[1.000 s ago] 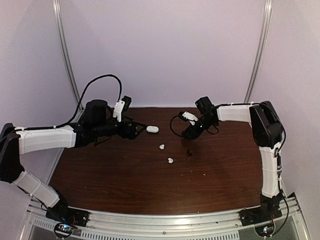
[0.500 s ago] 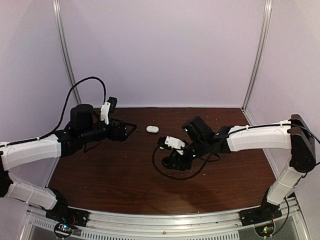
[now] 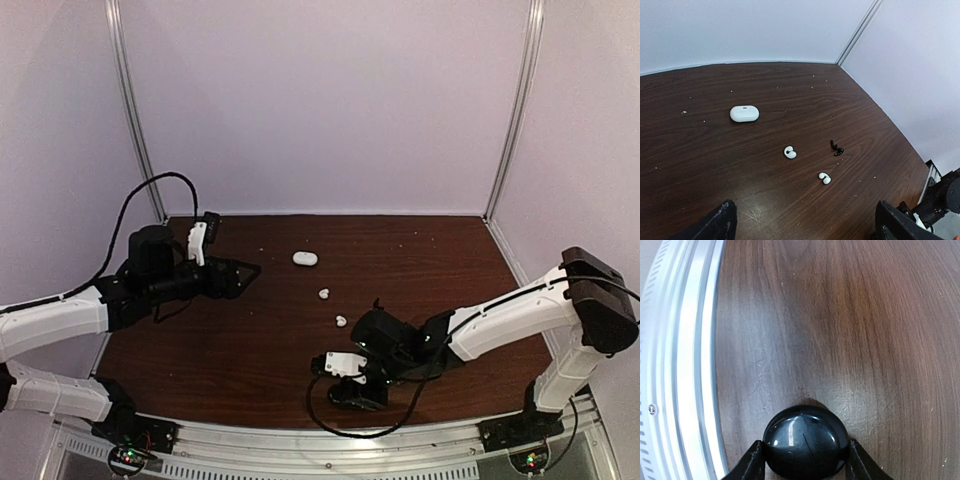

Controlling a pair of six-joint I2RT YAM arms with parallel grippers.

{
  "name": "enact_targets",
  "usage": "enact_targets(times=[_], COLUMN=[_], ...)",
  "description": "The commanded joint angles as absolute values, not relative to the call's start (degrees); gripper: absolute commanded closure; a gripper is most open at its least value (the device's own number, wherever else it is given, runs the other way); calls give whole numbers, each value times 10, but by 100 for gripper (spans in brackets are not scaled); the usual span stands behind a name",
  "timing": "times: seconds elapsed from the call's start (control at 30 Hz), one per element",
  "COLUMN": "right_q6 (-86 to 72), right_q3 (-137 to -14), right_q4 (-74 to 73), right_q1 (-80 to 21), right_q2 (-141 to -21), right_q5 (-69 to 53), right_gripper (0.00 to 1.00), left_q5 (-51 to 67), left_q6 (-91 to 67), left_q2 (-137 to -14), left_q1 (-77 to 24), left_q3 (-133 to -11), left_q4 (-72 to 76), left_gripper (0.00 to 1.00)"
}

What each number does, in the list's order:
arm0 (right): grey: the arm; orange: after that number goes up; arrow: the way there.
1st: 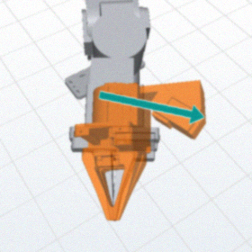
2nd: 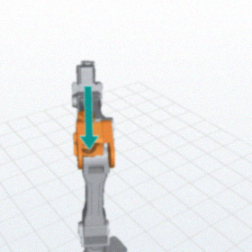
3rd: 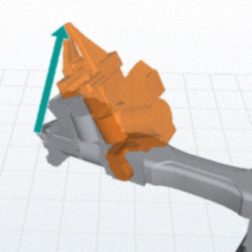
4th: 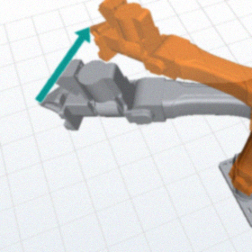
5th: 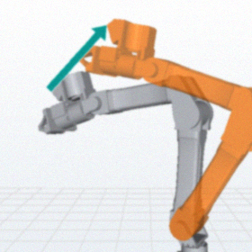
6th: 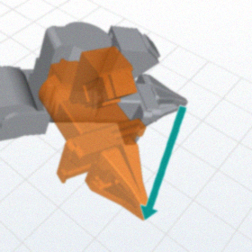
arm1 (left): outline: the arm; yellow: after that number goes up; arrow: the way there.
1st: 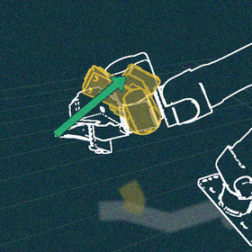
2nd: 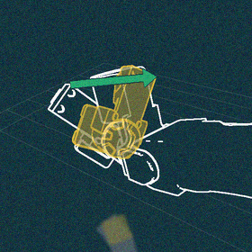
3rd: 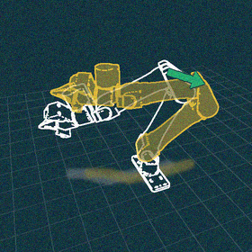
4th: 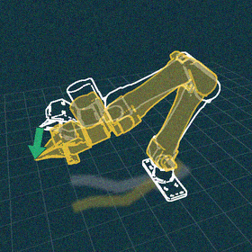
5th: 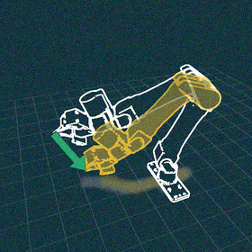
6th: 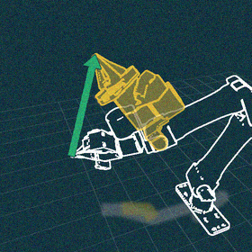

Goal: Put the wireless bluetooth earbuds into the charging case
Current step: Place the charging case at the corner of the board.

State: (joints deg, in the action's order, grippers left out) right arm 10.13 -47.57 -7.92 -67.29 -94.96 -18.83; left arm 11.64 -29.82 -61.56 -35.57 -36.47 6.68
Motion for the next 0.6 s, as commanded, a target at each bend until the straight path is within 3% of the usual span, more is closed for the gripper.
enact_targets(times=[0.0, 0.1, 0.23, 0.4, 0.57], right_q6=[104, 113, 112, 79, 26], right_q3=[-464, -462, -455, -441, -426], right_q4=[-39, -38, -37, -41, -40], right_q1=[-676, -676, -676, -671, -654], right_q2=[-967, -980, -981, -954, -918], right_q5=[-156, -155, -155, -134, -130], right_gripper=[60, 57, 31, 8, 7], left_q5=[127, 135, 134, 132, 120], left_q6=[-308, -304, -297, -294, -295], left_q2=[-617, -626, -633, -633, -617], left_q1=[-352, -352, -352, -352, -352], left_q3=[-354, -358, -363, -365, -357], left_q4=[84, 88, 88, 83, 83], left_gripper=[2, 2, 2, 2, 2])
